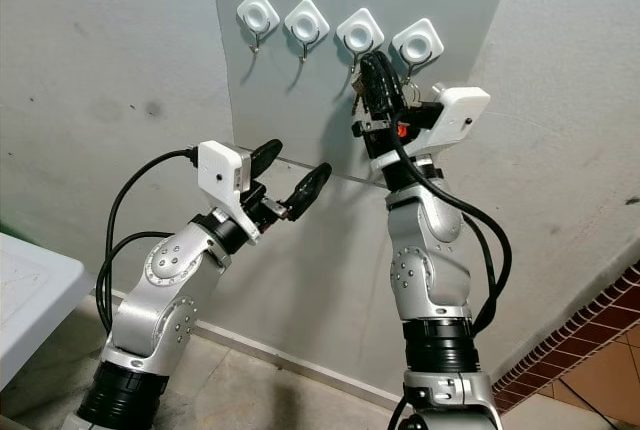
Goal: Hang keys on a hook
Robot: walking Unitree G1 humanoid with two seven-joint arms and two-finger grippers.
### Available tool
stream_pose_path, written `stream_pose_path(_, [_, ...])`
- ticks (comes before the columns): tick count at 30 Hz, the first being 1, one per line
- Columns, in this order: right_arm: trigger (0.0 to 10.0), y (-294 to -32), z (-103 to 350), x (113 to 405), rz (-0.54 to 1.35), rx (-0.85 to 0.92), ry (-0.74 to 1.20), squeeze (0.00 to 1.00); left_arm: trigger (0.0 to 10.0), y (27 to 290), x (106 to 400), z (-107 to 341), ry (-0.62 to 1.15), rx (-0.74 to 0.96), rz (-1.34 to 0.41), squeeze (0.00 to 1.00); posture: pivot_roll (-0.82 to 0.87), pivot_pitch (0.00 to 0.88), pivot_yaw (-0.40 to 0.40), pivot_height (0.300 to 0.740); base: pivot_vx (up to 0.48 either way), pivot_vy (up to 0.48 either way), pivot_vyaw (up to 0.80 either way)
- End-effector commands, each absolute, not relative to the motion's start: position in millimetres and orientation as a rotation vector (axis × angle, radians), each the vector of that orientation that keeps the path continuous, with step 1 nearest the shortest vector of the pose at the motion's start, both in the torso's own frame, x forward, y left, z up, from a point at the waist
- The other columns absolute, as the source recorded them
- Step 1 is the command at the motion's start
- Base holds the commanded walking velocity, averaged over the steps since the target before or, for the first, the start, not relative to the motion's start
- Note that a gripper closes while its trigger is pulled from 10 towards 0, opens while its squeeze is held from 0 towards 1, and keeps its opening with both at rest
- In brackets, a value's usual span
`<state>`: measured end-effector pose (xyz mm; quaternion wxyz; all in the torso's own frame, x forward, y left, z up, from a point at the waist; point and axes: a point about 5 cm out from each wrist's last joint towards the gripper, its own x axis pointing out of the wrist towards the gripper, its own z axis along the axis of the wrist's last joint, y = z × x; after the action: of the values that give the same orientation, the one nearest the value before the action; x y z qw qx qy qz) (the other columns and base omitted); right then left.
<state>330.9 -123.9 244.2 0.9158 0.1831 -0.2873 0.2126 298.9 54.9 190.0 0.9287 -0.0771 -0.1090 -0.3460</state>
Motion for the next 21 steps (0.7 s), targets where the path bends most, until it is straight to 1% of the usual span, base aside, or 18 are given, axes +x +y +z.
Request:
stream_pose_path(1, [10.0, -122.2, 252.2, 332.0, 0.46, 0.388, -0.609, 0.0, 10.0, 52.0, 297.6, 199.5, -0.253, -0.156, -0.723, 0.0, 0.09, 0.0, -0.031, 0.74, 0.0, 0.0, 0.0])
stream_pose_path(21, [10.0, -116.9, 256.6, 331.3, 0.513, 0.425, -0.607, 0.0, 10.0, 52.3, 297.3, 200.1, -0.251, -0.165, -0.72, 0.0, 0.09, 0.004, -0.033, 0.74, 0.0, 0.0, 0.0])
